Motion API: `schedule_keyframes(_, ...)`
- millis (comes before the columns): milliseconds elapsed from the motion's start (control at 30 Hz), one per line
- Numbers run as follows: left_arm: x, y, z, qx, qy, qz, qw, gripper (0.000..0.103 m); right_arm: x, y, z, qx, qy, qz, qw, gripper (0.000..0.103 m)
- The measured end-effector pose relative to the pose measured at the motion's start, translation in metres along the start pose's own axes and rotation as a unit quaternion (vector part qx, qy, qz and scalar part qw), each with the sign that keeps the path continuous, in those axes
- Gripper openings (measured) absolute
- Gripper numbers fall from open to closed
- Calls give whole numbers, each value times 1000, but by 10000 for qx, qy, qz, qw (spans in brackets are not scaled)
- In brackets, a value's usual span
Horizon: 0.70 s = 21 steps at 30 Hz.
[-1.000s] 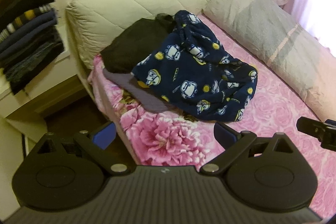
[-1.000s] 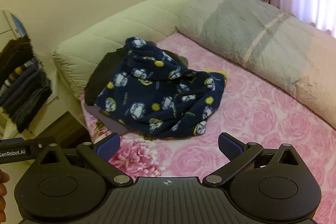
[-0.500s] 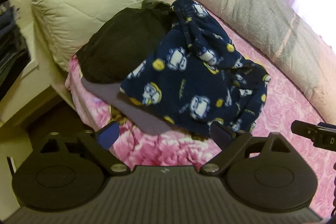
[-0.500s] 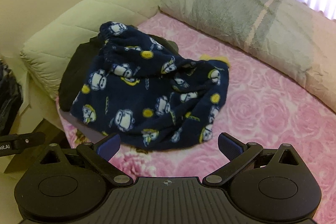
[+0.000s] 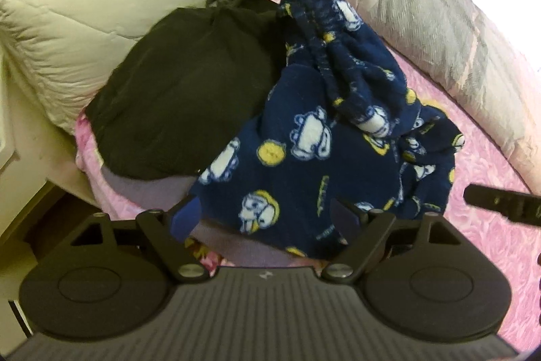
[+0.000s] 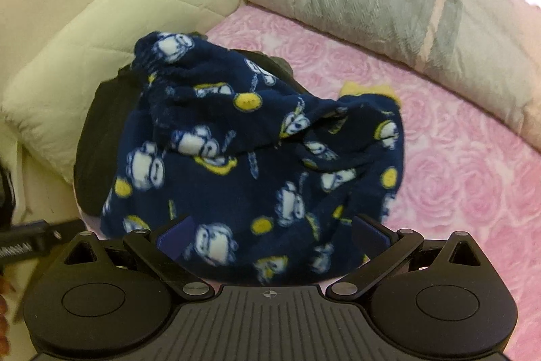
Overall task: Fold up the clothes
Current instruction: 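Reach both grippers into the navy pajama pile and close on the fabric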
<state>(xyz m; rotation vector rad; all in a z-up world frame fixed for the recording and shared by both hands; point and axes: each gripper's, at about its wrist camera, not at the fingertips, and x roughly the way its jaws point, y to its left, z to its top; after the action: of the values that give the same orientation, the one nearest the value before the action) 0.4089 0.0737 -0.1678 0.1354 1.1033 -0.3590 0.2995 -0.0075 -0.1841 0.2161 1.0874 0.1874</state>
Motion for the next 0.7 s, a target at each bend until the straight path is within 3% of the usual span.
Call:
schedule_keyframes(200, 35, 4, 23, 109, 139, -103, 9998, 81, 30, -12, 26, 976, 46, 405, 9944, 102)
schedule_keyframes(300, 49, 7, 34, 108, 151, -154, 9997, 81, 46, -31, 34, 1959, 94, 749, 9777, 102)
schedule_keyframes(400, 61, 7, 44, 143, 143, -272, 9994, 81, 63, -52, 38, 3070, 124, 1148, 9447, 102)
schedule_keyframes(533, 77, 3, 55, 186, 144, -453, 9987, 81, 90, -75, 44, 4384, 185, 1663, 8831, 101)
schedule_keyframes(600, 85, 0, 60, 183, 149, -499, 9985, 81, 104, -80, 48, 4782, 200, 1840, 8585, 101)
schedule_keyframes(700, 97, -2, 64, 81, 208, -556, 9982, 79, 124, -79, 57, 4959, 330, 1826, 8483, 100)
